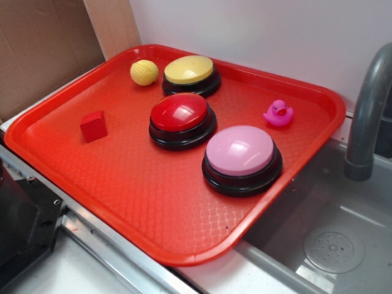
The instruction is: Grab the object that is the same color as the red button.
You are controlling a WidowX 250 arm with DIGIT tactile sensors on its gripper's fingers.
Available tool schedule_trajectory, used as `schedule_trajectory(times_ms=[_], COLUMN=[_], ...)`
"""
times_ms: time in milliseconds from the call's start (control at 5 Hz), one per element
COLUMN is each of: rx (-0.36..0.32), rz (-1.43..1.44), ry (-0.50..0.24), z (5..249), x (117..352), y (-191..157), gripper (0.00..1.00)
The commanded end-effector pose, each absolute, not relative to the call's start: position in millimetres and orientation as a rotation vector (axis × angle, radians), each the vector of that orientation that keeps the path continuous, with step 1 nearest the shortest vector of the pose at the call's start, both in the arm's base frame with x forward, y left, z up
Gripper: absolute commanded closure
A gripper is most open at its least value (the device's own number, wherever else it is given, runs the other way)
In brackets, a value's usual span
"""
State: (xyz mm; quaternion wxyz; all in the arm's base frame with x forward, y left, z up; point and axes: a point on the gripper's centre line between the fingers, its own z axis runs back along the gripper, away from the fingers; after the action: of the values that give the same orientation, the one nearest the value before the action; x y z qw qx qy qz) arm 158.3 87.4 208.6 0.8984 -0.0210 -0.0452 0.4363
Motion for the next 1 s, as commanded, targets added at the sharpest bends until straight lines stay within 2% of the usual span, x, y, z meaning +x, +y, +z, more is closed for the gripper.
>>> schedule_trajectory(times_ms=[0,200,400,600,800], rx=[0.01,0.029,0.015,0.028,0.006], rz=[0.876,0.858,0.855,0.847,0.832], ry=[-0.082,-0.026,0.012,0.031,0.033], z=[179.0,145.6,115.0,86.4,60.2], x=[164.8,175.2,171.6,168.6,170.7], y=[97.5,90.9,83.0,81.9,84.8], gripper=[0.0,0.0,0.0,0.0,0.0])
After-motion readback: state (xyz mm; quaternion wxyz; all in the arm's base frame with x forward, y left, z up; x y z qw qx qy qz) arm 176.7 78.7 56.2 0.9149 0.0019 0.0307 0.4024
